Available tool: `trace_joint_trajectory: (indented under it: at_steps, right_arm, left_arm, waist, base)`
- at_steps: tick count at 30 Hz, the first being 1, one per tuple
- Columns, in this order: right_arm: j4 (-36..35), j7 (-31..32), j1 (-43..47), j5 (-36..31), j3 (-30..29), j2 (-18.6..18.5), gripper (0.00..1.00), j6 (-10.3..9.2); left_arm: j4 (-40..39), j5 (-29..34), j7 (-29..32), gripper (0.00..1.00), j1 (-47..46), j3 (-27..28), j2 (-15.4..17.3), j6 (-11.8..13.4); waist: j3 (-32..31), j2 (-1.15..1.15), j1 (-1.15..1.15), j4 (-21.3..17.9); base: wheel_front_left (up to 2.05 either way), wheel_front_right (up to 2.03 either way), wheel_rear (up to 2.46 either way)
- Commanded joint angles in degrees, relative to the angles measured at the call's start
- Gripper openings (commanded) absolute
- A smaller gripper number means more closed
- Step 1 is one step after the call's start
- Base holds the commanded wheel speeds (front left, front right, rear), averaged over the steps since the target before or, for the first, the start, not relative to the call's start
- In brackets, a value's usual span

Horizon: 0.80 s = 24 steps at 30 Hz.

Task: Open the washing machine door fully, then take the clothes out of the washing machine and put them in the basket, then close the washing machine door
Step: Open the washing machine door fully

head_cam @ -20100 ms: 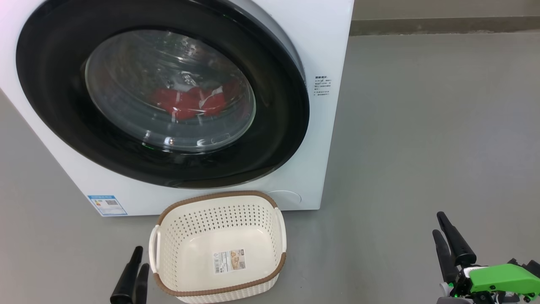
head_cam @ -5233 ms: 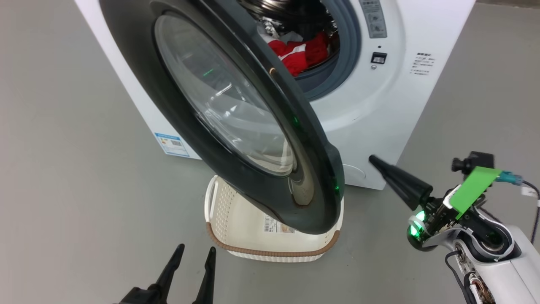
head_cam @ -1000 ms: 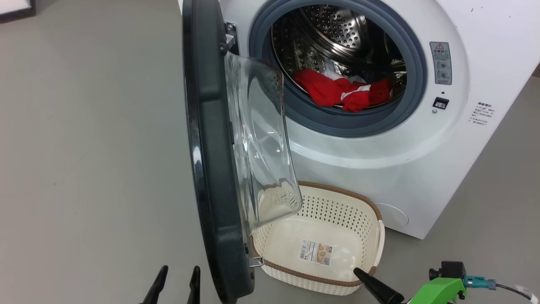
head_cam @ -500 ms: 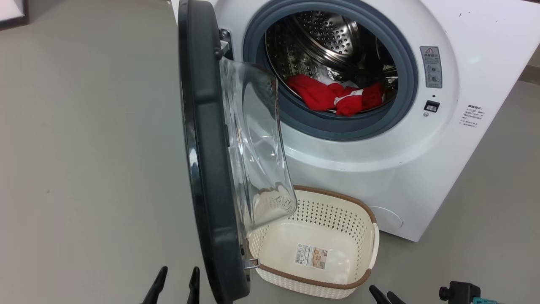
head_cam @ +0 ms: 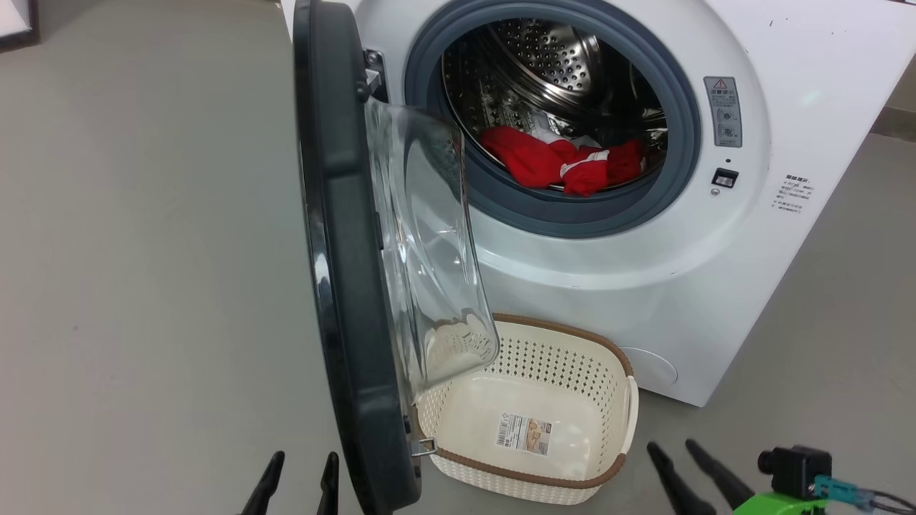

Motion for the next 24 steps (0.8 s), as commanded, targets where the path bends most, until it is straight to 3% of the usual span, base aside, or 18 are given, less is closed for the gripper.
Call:
trace_joint_trajectory:
  at_steps: [1, 11, 17, 24]
  right_arm:
    - [-2.1, -0.8, -0.2, -3.1, -1.4, 0.1, 1.00, 0.44]
    - [-10.6, -0.8, 6.1, -23.8, -14.6, 5.3, 1.00, 0.44]
    - [-13.6, -0.8, 9.3, -29.6, -18.0, 7.6, 1.00, 0.44]
    - [-13.1, -0.8, 10.2, -30.6, -18.7, 8.6, 1.00, 0.44]
  left_arm:
    - [-1.1, 0.5, -0.7, 1.00, -1.3, 2.0, 0.2, 0.0]
    - [-1.6, 0.3, -0.7, 1.00, -1.7, 2.2, 0.2, 0.1]
    - [-2.3, 0.3, -0.7, 1.00, -1.7, 2.3, 0.2, 0.3]
    - [-2.5, 0.3, -0.7, 1.00, -1.6, 2.5, 0.2, 0.3]
  waist:
    - [0.0, 0.00, 0.00, 0.0]
    - [0.1, 0.00, 0.00, 0.0]
    - [0.1, 0.00, 0.00, 0.1]
    - [0.3, 0.00, 0.00, -0.1]
  base:
    - [0.00, 0.00, 0.00]
    - [0.00, 0.00, 0.00]
    - [0.00, 0.00, 0.00]
    - [0.00, 0.00, 0.00]
